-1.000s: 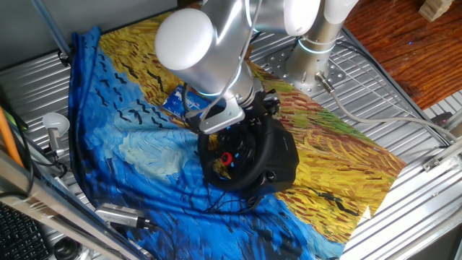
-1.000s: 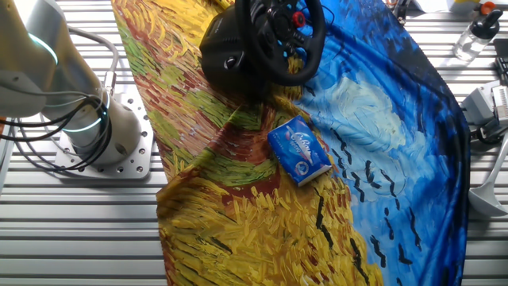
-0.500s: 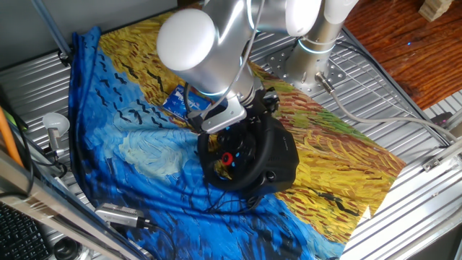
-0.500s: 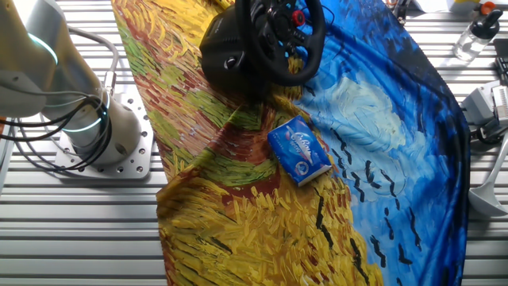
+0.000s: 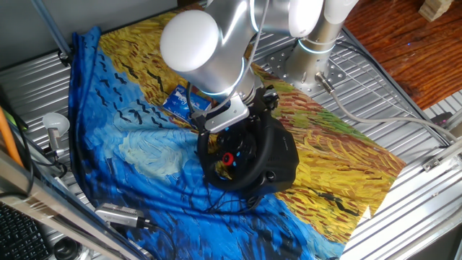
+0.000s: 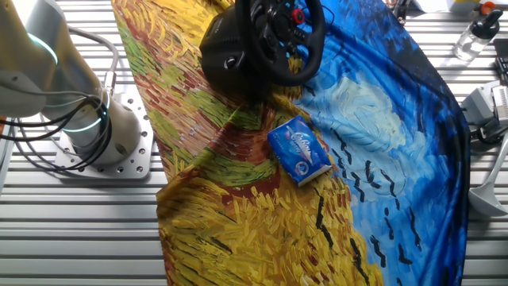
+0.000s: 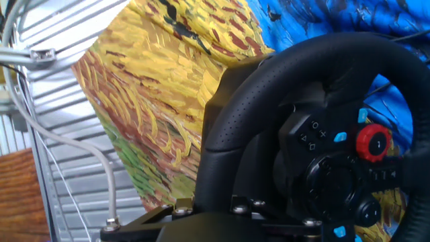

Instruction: Rotate the steering wheel 90 degrees counterclockwise

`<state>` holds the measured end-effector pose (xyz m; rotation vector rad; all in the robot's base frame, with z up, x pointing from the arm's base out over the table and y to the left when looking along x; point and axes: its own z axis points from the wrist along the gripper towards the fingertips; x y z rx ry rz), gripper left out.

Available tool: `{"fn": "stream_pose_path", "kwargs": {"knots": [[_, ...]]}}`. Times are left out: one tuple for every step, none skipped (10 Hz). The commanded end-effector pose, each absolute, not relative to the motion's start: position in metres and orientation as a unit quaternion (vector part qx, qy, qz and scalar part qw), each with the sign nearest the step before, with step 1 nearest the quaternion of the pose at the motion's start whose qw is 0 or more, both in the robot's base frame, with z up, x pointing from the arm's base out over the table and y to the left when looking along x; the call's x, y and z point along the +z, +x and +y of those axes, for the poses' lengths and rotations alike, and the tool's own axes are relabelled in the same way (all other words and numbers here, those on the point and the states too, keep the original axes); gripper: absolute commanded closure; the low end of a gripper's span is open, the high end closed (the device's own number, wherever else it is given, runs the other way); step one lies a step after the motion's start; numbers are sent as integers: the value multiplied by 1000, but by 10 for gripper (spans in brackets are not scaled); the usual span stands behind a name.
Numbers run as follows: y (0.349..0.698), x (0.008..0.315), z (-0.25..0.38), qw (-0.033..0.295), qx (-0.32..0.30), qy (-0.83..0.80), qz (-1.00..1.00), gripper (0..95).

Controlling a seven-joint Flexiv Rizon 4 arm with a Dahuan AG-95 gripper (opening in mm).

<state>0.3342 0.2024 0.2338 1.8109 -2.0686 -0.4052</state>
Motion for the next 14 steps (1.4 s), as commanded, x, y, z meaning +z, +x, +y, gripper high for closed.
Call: {"fn": "stream_pose_path", "kwargs": {"knots": [[336,232,202,180,-142,642,-732,950],[336,232,201,180,-142,642,-731,950],[336,232,201,181,-139,647,-728,950],[336,232,199,182,-138,650,-725,950],[336,232,197,183,-136,653,-722,950],[336,231,195,182,-136,656,-720,950],[336,231,193,182,-136,658,-718,950],[336,230,192,181,-136,659,-717,950],[336,230,191,179,-135,663,-714,950],[337,229,191,179,-134,664,-713,950],[337,229,191,182,-131,667,-711,950],[337,228,190,184,-127,670,-707,950],[336,228,190,187,-123,674,-704,950],[336,227,190,190,-119,677,-701,950]]}}
